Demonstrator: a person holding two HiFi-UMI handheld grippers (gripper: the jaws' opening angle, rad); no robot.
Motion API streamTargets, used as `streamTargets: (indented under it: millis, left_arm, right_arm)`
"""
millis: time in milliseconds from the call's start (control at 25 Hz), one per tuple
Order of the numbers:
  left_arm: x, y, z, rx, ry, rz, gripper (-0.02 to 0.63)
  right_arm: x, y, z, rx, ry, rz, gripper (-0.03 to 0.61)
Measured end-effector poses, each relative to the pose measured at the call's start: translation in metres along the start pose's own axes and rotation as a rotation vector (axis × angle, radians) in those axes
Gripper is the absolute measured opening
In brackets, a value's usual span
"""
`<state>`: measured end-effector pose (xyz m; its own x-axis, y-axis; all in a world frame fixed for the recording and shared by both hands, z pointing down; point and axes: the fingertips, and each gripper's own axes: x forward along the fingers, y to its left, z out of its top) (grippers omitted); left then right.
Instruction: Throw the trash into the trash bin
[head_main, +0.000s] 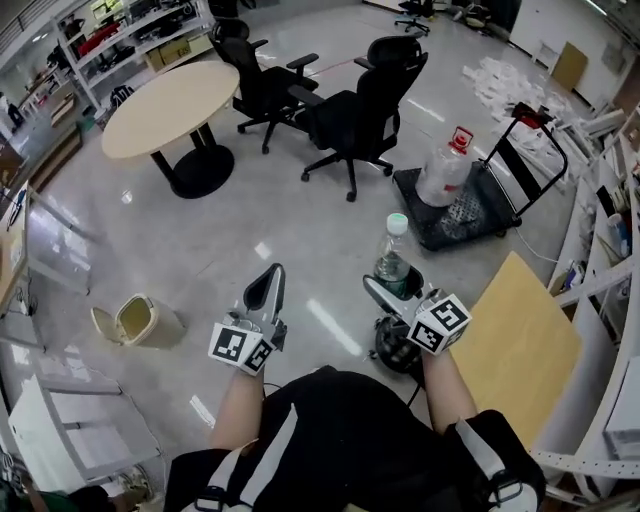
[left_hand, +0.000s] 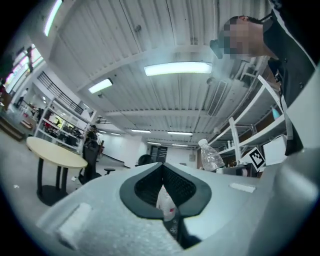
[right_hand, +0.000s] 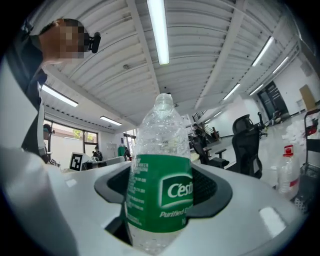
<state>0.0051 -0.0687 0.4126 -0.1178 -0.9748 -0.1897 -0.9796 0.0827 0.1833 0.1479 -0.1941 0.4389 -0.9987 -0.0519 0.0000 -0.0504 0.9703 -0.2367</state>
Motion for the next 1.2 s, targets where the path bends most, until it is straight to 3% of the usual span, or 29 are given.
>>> streamTargets:
  millis: [320,640,800,960,1200]
  left_arm:
    - [-0.058,0.014,0.001,0.052,-0.003,0.246,0.002]
    - [-0.137,-0.001,0.012,0.094,-0.033,0.466,0.002]
    - [-0.191,-0.007,0.014,0.103,-0.022,0.595,0.002]
    - [-0.241,0.006,0.013,0.1,-0.026,0.73,0.002]
    - [-0.282,0.033,0.025,0.115,-0.06,0.824,0.002]
  right_arm:
    - [0.04,0.02,-0.024,0.027,0.059,0.209,0.321]
    - [0.059,0.07,-0.044,-0.012,0.118,0.426,0.321]
    - [0.074,0.111,-0.059,0.02,0.128,0.556,0.321]
    - [0.087,0.148,-0.078,0.007,0.16,0.622,0.321]
    - [0.117,0.191,-0.077,-0.004,0.181,0.7,0.321]
